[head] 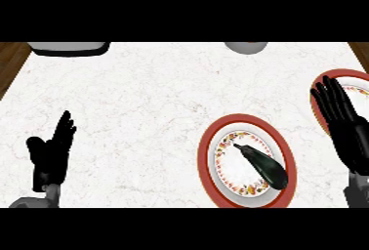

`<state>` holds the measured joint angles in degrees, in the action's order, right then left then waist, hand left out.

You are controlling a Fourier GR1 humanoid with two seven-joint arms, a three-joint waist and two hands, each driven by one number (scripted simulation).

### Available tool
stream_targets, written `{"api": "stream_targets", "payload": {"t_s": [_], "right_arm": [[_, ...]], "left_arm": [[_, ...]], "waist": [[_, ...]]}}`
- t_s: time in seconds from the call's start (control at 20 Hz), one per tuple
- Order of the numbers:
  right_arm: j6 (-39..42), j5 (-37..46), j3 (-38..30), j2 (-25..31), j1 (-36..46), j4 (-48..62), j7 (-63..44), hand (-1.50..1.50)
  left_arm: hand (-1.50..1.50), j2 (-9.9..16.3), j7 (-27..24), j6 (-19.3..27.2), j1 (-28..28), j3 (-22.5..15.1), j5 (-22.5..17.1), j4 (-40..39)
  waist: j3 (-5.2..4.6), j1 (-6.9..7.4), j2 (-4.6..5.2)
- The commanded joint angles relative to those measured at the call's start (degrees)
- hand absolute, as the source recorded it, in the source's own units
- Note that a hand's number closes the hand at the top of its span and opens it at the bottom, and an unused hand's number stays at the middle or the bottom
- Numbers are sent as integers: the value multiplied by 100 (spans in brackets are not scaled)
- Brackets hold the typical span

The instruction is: Pick the eggplant from the plate and place it in the plate

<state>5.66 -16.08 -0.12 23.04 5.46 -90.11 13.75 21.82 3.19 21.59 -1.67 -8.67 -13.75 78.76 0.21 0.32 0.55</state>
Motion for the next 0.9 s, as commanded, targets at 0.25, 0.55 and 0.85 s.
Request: {"api": "stream_targets", "payload": {"t_s": [0.25,0.55,0.85], "right_arm": [[450,-1237,1463,-1241,452,1067,-2888,150],[-1398,800,1822,-1679,513,1027,-2650,-150],[-1223,1306,1906,-969,-195,-654,-3291,-150]], "left_arm": [[0,256,-622,-862,-458,-363,175,439],[0,-75,-1079,-1175,-167,-333,-5,21],[0,166,-1145,-1721,0,168,-46,-2]], "waist": [[-44,481,100],[-26,-5,-50],[-24,-61,-70]]}}
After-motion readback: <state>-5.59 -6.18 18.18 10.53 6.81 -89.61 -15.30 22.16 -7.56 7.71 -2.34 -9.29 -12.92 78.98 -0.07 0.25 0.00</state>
